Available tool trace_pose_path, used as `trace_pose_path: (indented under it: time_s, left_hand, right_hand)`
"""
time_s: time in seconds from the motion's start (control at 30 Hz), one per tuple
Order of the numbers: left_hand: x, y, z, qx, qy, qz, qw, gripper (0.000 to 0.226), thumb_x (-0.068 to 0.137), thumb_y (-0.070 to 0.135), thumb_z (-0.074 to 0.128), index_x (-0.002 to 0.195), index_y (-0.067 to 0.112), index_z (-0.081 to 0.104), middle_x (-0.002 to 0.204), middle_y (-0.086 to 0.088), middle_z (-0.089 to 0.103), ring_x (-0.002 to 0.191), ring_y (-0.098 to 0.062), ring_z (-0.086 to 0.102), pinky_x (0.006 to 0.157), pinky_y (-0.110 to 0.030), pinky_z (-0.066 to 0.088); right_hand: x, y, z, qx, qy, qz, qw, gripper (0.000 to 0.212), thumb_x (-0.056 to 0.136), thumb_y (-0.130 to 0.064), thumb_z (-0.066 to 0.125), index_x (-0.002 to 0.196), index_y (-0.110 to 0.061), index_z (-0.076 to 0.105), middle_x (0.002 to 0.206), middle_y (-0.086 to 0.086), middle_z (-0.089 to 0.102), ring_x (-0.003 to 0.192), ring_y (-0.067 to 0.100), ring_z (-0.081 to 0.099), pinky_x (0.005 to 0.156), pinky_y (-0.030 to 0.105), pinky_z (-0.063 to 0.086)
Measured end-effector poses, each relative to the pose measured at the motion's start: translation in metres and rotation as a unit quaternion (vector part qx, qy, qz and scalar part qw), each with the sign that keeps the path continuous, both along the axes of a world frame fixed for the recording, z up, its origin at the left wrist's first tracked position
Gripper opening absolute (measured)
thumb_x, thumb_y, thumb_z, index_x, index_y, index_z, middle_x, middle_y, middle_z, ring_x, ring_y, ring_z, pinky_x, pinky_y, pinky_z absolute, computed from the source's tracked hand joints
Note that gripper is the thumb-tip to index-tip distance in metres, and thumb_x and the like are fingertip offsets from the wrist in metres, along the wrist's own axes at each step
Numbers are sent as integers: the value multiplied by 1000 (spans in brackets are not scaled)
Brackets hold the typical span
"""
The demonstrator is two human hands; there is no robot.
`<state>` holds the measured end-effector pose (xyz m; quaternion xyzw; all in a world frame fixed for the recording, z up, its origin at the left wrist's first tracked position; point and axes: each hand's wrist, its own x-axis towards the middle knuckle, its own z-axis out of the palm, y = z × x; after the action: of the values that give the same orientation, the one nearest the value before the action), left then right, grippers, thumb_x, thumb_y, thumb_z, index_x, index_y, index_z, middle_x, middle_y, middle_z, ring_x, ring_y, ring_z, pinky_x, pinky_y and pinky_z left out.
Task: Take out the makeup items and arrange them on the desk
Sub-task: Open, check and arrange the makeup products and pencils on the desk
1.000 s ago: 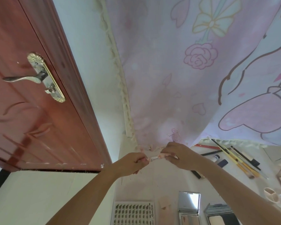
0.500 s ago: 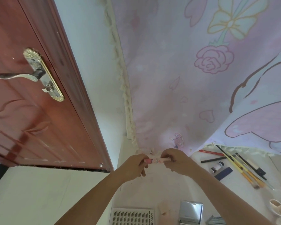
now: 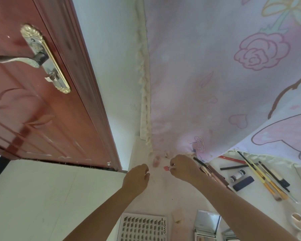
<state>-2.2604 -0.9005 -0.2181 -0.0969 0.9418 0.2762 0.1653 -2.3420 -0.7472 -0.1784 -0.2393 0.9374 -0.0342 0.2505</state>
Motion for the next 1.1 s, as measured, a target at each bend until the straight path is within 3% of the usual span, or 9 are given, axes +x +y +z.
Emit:
trace_pose_path:
  time_s: [0.07,0.2,0.53,0.77,0.93,1.1]
  left_hand:
    - [3,-7,-5,-48,1,-8,999,30,98,23,34,123,12,47,125,-2,52,116,-17,47,90,-24,40]
    - [4,-14,-14,-106,-9,-37,994,33,98,23,33,128,14,44,132,0,45,126,-16,36,97,-23,35]
    - [5,-15,-15,-135,-52,-97,985,39,98,22,31,134,15,43,149,-1,29,138,-19,24,108,-30,30]
    - [6,-10,-13,-135,-46,-98,985,39,98,24,32,134,15,43,145,-2,34,135,-19,30,106,-30,33]
    - [7,-3,-9,-143,-27,-105,984,39,98,25,33,134,15,43,144,-2,36,134,-18,31,106,-30,33]
    - [13,8,-5,-148,-32,-104,983,40,98,24,32,136,13,39,143,-4,36,133,-21,31,106,-31,30]
  right_hand:
    - [-2,-12,-5,45,6,25,999,28,92,-20,43,109,-6,60,116,11,55,107,28,55,83,32,46]
    - [-2,-30,-14,103,19,54,993,29,94,-22,44,116,-7,57,129,9,51,112,28,55,84,32,45]
    - [-8,-38,-16,100,16,10,995,25,88,-17,52,112,-15,58,123,6,54,110,25,56,80,29,45]
    - [-8,-30,-19,55,6,-41,998,30,83,-21,57,111,-11,56,117,5,59,107,24,57,73,28,43]
    - [-6,-2,-17,1,-8,-88,996,45,83,-28,57,124,-12,47,123,5,56,116,23,51,88,31,45]
    - [4,54,-34,75,56,-143,985,38,89,-23,48,124,-9,45,128,9,50,121,26,45,92,33,44]
